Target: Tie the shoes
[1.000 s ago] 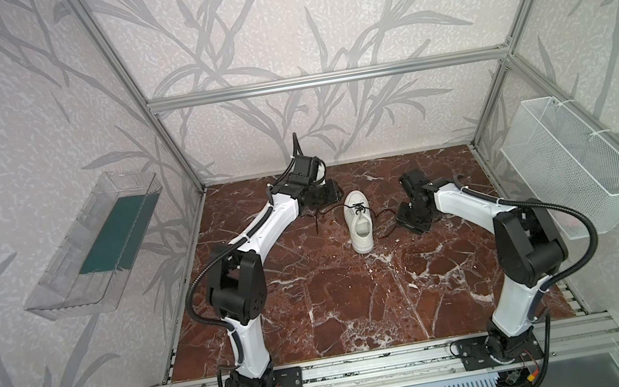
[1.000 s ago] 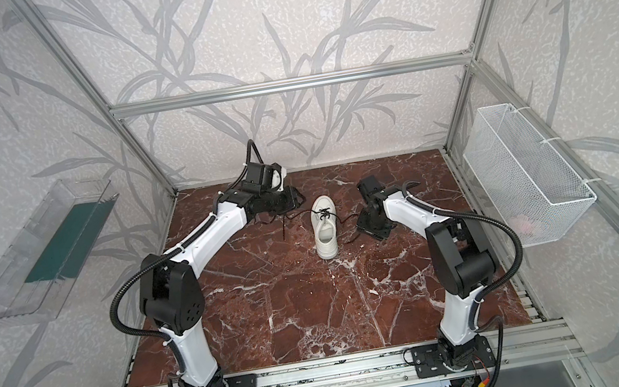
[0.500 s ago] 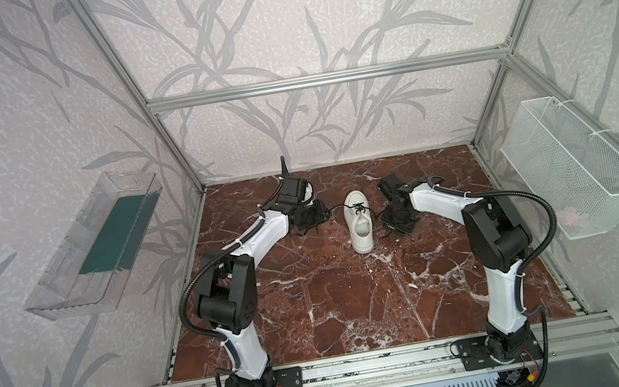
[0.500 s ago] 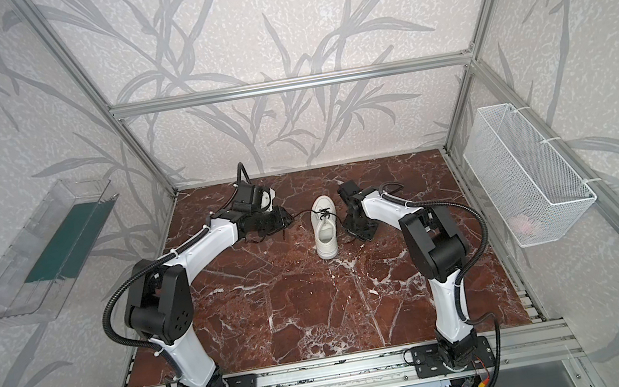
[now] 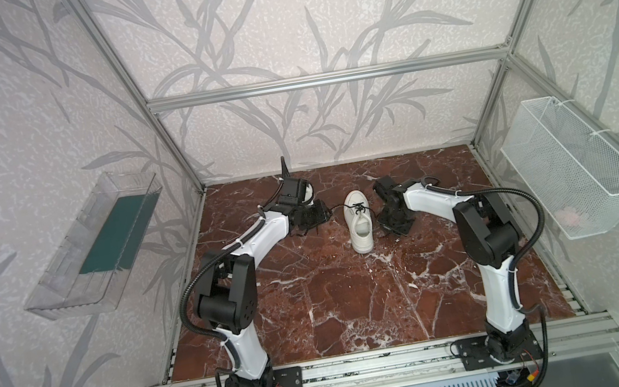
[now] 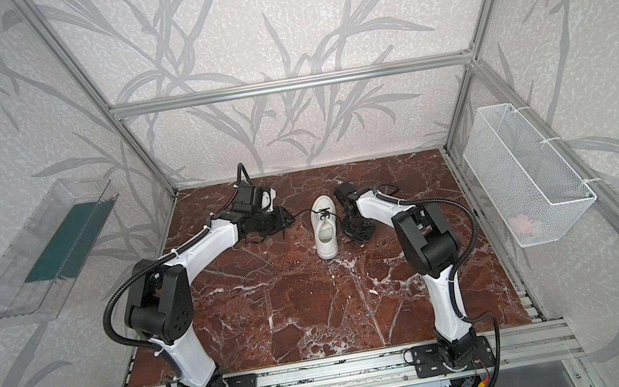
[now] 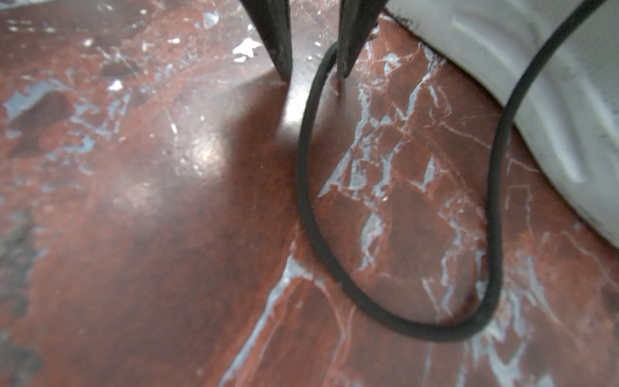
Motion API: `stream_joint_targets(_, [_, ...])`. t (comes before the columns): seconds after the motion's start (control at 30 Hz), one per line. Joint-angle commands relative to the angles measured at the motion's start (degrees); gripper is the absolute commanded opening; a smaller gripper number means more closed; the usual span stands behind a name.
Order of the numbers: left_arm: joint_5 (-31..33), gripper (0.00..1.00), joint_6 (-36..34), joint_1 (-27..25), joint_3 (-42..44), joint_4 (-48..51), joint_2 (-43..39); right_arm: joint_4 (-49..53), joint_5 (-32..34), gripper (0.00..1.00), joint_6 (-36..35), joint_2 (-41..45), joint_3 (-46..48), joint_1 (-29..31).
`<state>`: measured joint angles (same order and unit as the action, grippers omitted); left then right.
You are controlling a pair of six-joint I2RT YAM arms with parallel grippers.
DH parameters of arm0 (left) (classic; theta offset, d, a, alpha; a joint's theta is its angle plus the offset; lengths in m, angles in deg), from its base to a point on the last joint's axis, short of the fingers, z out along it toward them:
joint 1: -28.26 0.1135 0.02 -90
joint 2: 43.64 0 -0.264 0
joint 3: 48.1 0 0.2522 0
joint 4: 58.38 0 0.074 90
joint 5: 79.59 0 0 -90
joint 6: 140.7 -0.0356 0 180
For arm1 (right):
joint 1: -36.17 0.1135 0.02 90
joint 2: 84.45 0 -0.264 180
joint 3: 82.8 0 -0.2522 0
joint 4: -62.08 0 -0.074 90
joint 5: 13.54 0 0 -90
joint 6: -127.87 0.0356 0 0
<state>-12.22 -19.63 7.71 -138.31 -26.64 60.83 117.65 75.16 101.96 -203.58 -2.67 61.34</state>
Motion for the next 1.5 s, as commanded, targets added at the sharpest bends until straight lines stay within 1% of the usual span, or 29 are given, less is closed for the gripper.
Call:
stream_joint_targets(0.0, [-0.5, 0.4, 0.3, 0.3, 0.2, -0.8, -1.1, 2.2, 0.8, 0.26, 1.3, -1.0, -1.2, 0.9])
stream_joint_targets(0.17, [-0.6, 0.4, 0.3, 0.4, 0.2, -0.8, -1.1, 2.4, 0.4, 0.26, 2.2, -2.0, -1.3, 1.3])
stream_joint_targets(0.33, [-0.5, 0.4, 0.2, 0.4, 0.3, -0.6, -1.2, 3.3, 0.8, 0.23, 3.1, -3.6, -1.5, 1.4])
stream_joint_targets(0.5, [-0.1, 0.4, 0.1, 0.5, 0.6, -0.2, -1.8, 4.6, 0.0, 0.12, 4.0, -6.6, -2.9, 1.2])
stream_joint_targets(0.6, [0.4, 0.4, -0.1, 0.4, 1.2, 0.0, -2.6, 5.4, -1.2, 0.11, 5.0, -8.0, -3.1, 0.9])
stream_joint_targets(0.7, [0.7, 0.4, -0.1, 0.5, 1.7, 0.3, -3.1, 4.3, -3.9, 0.07, 5.8, -8.8, -2.2, 0.1])
stream_joint_targets(0.77, [0.7, 0.39, 0.0, 0.4, 1.8, 0.6, -3.4, 4.3, -3.7, 0.01, 5.6, -8.7, -2.4, -0.1])
stream_joint_targets(0.93, [1.1, 0.39, 0.1, 0.4, 2.0, 1.0, -4.0, 3.6, -2.9, 0.0, 4.7, -6.2, -3.0, -0.3])
stream_joint_targets(1.1, [0.8, 0.39, 0.2, 0.2, 1.7, 1.5, -4.2, -2.9, -3.5, 0.0, 3.6, 0.2, 1.4, -0.4])
stream_joint_targets(1.23, [1.0, 0.39, 0.4, -0.2, 1.7, 1.7, -4.2, -3.4, -3.0, 0.0, 2.6, 3.7, 2.9, -0.4])
stream_joint_targets(1.33, [1.0, 0.39, 0.5, -0.7, 1.6, 1.8, -4.2, -6.5, -3.0, 0.0, 2.7, 6.6, 5.7, -0.5])
stream_joint_targets(1.47, [1.2, 0.39, 0.3, -1.6, 0.9, 2.8, -4.0, -8.4, -2.7, 0.0, 2.0, 8.7, 6.9, -0.6])
